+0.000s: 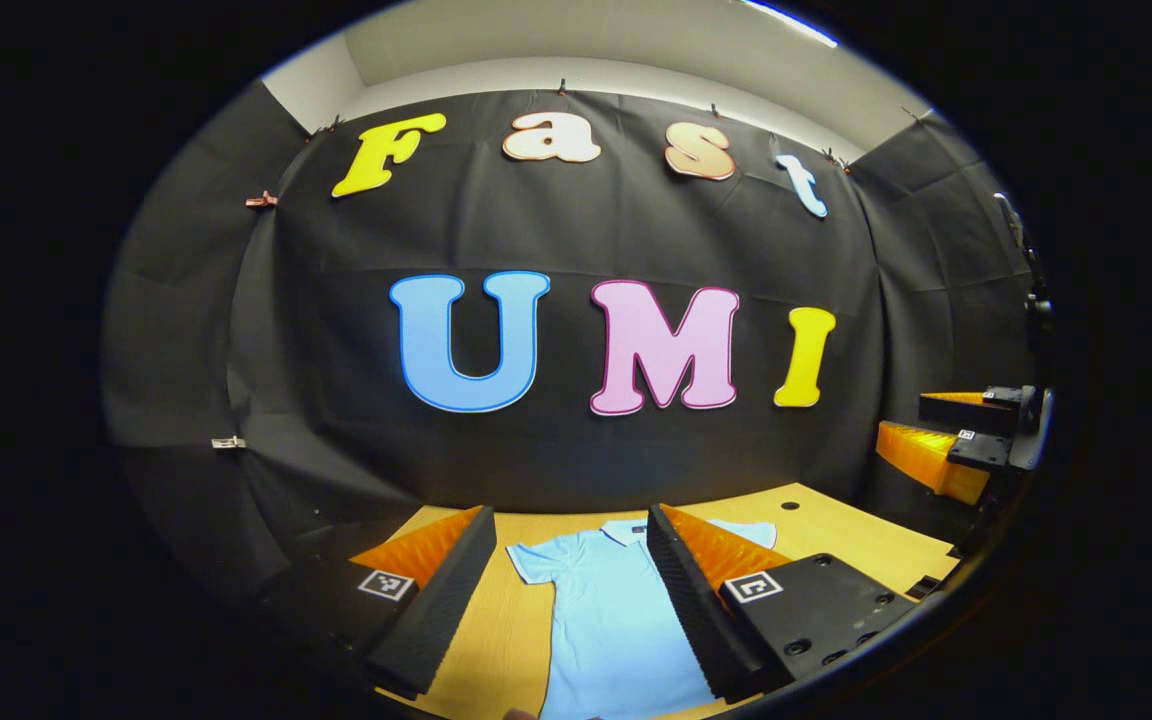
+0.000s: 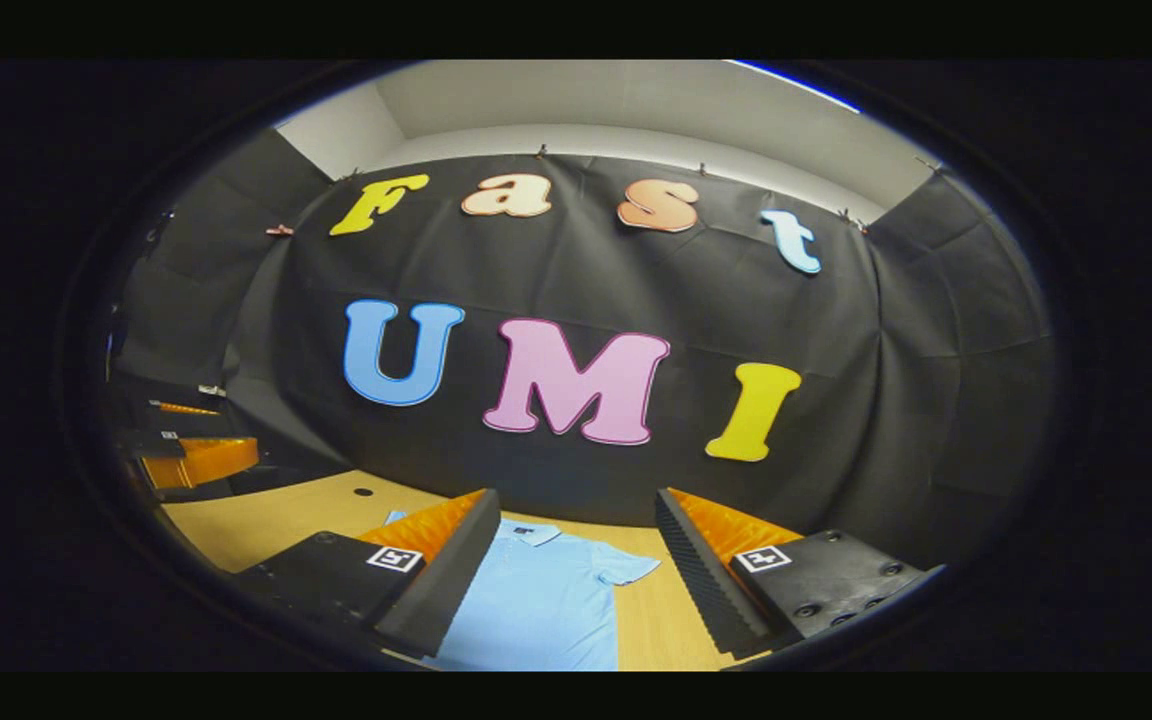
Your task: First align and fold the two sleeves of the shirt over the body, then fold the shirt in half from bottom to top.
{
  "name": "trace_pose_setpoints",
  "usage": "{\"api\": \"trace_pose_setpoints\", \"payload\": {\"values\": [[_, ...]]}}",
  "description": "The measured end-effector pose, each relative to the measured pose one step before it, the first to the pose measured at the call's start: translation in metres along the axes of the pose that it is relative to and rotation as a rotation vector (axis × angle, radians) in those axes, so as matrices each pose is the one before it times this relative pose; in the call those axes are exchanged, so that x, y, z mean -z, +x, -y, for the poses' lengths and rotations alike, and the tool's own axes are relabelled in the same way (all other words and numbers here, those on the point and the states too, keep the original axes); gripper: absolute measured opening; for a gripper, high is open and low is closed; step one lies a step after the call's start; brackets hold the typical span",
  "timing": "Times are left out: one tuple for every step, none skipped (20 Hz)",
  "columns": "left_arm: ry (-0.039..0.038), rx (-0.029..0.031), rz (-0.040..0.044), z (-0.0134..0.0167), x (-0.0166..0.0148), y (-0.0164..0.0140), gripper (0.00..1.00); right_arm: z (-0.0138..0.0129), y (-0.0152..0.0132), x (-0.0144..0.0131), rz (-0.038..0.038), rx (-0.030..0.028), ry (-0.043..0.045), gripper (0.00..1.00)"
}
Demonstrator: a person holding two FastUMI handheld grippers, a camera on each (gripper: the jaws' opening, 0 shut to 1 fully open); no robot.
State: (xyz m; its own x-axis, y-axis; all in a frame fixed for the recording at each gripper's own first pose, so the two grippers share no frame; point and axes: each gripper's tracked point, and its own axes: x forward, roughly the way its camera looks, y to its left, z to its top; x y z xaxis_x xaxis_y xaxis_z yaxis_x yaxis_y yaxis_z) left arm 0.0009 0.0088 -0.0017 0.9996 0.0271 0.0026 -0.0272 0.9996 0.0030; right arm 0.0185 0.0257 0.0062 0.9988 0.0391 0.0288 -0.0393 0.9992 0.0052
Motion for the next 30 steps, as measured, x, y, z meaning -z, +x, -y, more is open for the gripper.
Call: {"api": "trace_pose_setpoints", "payload": {"values": [[-0.00025, 0.00613, -0.00156, 0.00360, -0.00067, -0.00022, 0.97, 0.00148, 0.00170, 0.00186, -0.00382, 0.00388, 0.00633, 0.97], [0.00406, 0.00266, 0.00006, 0.00240, 0.00146, 0.00176, 0.97, 0.00020, 0.00141, 0.00379, -0.00783, -0.00071, 0.01068, 0.96], [0.00528, 0.00222, -0.00106, 0.00139, -0.00098, 0.00123, 0.97, -0.00063, 0.00089, 0.00432, -0.01147, -0.00154, 0.01073, 0.94], [0.00351, 0.00277, 0.00079, 0.00079, -0.00039, 0.00075, 0.97, 0.00133, 0.00134, 0.00275, -0.01073, 0.00195, 0.00701, 0.97], [0.00157, 0.00023, 0.00447, 0.00056, -0.00194, 0.00062, 0.97, 0.00178, 0.00173, 0.00324, -0.00925, 0.00214, 0.00549, 0.95], [0.00083, 0.00181, 0.00163, 0.00094, -0.00002, 0.00031, 0.97, 0.00178, 0.00098, 0.00250, -0.00640, 0.00472, 0.00412, 0.97], [0.00003, 0.00177, -0.00238, 0.00080, -0.00044, 0.00178, 0.97, 0.00179, 0.00062, 0.00122, -0.00547, 0.00476, 0.00342, 0.97], [-0.00022, 0.00110, -0.00257, 0.00019, 0.00211, 0.00099, 0.97, 0.00188, 0.00063, 0.00094, -0.00218, 0.00329, 0.00240, 0.97], [-0.00126, 0.00215, -0.00347, 0.00163, 0.00123, 0.00134, 0.97, 0.00173, 0.00099, 0.00106, -0.00253, 0.00403, -0.00129, 0.97], [-0.00142, 0.00289, -0.00196, 0.00106, -0.00051, 0.00096, 0.96, 0.00167, 0.00182, 0.00228, -0.00519, 0.00159, -0.00204, 0.97], [0.00052, 0.00148, -0.00136, 0.00127, 0.00146, 0.00120, 0.96, 0.00141, 0.00189, 0.00220, -0.00718, -0.00011, -0.00117, 0.97], [0.00121, 0.00009, -0.00073, 0.00032, -0.00032, 0.00195, 0.96, 0.00232, 0.00194, 0.00212, -0.00704, 0.00037, -0.00132, 0.97], [0.00044, -0.00008, -0.00188, 0.00101, 0.00061, 0.00282, 0.97, 0.00269, 0.00389, 0.00169, -0.00715, 0.00043, -0.00319, 0.97], [-0.00115, -0.00037, -0.00071, 0.00038, -0.00123, 0.00175, 0.97, 0.00399, 0.00434, 0.00283, -0.00735, 0.00321, -0.00574, 0.97], [-0.00137, -0.00200, -0.00062, 0.00070, 0.00031, 0.00275, 0.97, 0.00416, 0.00623, 0.00181, -0.00664, 0.00311, -0.00467, 0.97], [-0.00170, -0.00411, -0.00160, 0.00008, -0.00051, 0.00327, 0.97, 0.00451, 0.00679, 0.00092, -0.00469, 0.00219, -0.00236, 0.97], [-0.00239, -0.00509, -0.00151, -0.00060, 0.00089, 0.00248, 0.96, 0.00500, 0.00834, 0.00076, -0.00412, 0.00203, 0.00056, 0.97], [-0.00178, -0.00574, -0.00186, -0.00047, -0.00103, 0.00333, 0.97, 0.00416, 0.00995, 0.00119, -0.00535, 0.00119, 0.00162, 0.97], [-0.00031, -0.00777, -0.00337, -0.00115, 0.00149, 0.00293, 0.96, 0.00494, 0.01058, 0.00225, -0.00556, 0.00242, 0.00357, 0.97], [0.00078, -0.00847, -0.00459, -0.00106, 0.00001, 0.00297, 0.96, 0.00390, 0.01118, 0.00240, -0.00777, 0.00006, 0.00405, 0.97], [0.00049, -0.00878, -0.00524, -0.00027, 0.00221, 0.00360, 0.97, 0.00457, 0.01154, 0.00279, -0.01088, -0.00066, 0.00341, 0.97], [-0.00042, -0.00937, -0.00686, -0.00160, 0.00104, 0.00330, 0.97, 0.00430, 0.01279, 0.00346, -0.01179, -0.00093, 0.00181, 0.97], [-0.00062, -0.00935, -0.00825, -0.00107, 0.00320, 0.00389, 0.97, 0.00461, 0.01265, 0.00482, -0.01375, 0.00086, 0.00221, 0.97], [-0.00013, -0.00825, -0.00710, -0.00062, 0.00125, 0.00405, 0.97, 0.00535, 0.01351, 0.00496, -0.01481, 0.00188, 0.00269, 0.97], [0.00136, -0.00868, -0.00650, -0.00087, 0.00168, 0.00392, 0.97, 0.00451, 0.01424, 0.00661, -0.01763, -0.00130, 0.00598, 0.97], [0.00333, -0.01111, -0.00712, -0.00180, 0.00147, 0.00453, 0.97, 0.00474, 0.01499, 0.00694, -0.02358, -0.00088, 0.00748, 0.97], [0.00251, -0.01230, -0.00809, -0.00169, 0.00354, 0.00509, 0.97, 0.00475, 0.01591, 0.00851, -0.02571, -0.00197, 0.00942, 0.97], [0.00112, -0.01283, -0.00942, -0.00109, 0.00176, 0.00443, 0.96, 0.00490, 0.01551, 0.00999, -0.02530, -0.00055, 0.01086, 0.98], [-0.00070, -0.01354, -0.00901, -0.00187, 0.00244, 0.00484, 0.96, 0.00554, 0.01623, 0.00910, -0.02453, 0.00035, 0.00783, 0.97], [-0.00323, -0.01244, -0.00985, -0.00098, 0.00097, 0.00578, 0.96, 0.00789, 0.02008, 0.01003, -0.03148, 0.00692, 0.00061, 0.97]]}}
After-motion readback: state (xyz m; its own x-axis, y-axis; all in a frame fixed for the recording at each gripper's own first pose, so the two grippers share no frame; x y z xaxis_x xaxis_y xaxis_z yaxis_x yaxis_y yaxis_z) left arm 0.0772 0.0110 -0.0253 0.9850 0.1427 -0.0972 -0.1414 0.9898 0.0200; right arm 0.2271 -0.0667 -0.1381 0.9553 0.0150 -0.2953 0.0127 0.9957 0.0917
